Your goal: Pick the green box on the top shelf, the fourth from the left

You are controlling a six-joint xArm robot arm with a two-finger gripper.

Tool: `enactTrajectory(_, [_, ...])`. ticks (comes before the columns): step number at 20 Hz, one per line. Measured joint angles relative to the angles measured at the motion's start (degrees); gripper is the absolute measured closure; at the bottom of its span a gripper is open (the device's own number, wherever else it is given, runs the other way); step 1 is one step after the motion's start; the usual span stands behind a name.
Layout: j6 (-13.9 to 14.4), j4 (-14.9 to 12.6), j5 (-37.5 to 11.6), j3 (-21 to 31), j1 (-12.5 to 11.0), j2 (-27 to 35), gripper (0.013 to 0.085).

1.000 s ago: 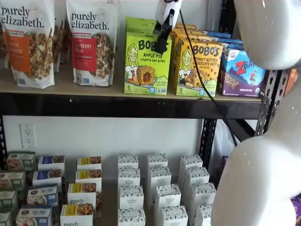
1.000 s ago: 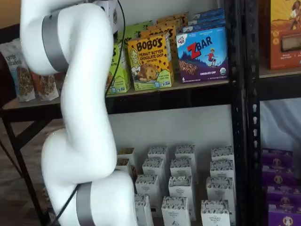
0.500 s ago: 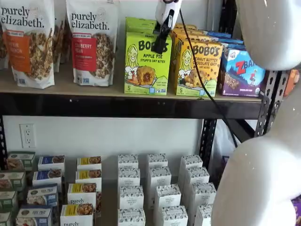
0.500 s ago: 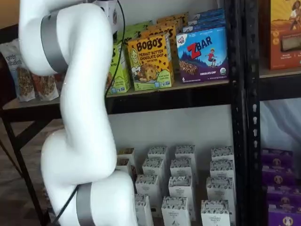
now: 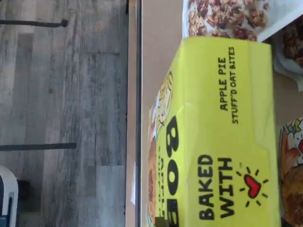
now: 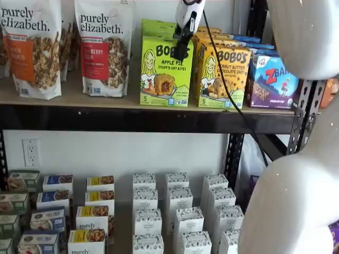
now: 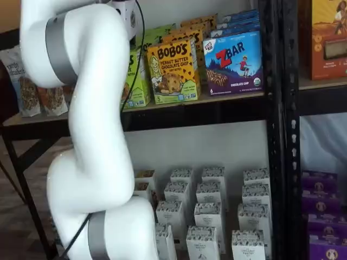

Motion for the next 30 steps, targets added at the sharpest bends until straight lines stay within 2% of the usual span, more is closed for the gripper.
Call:
enactTrajectory(11, [-0.16, -0.25, 0.2, 0.11, -0.13, -0.1, 0.049])
enactTrajectory(12, [-0.18, -0.15, 0.11, 0.2, -0.17, -0.16, 0.053])
enactTrajectory(15, [-0.25, 0.18, 0.1, 0.23, -0.28, -0.2, 0.057])
enactTrajectory(17, [-0.27, 0.34, 0.16, 0.21, -0.33, -0.22, 0.065])
enactTrajectory(20, [-0.32, 0.45, 0.22, 0.18, -0.4, -0.28, 0.069])
enactTrajectory(21, [-0.32, 0.48, 0.25, 0.17, -0.42, -0.29, 0.073])
enactTrajectory(22, [-0.33, 0.5, 0.26, 0.18, -0.42, -0.32, 0.073])
enactTrajectory(25, [-0.31, 0.53, 0.29, 0.22, -0.42, -0.37, 0.081])
enactTrajectory(30, [-0.19, 0.09, 0.12, 0.43, -0.22, -0.49, 0.081])
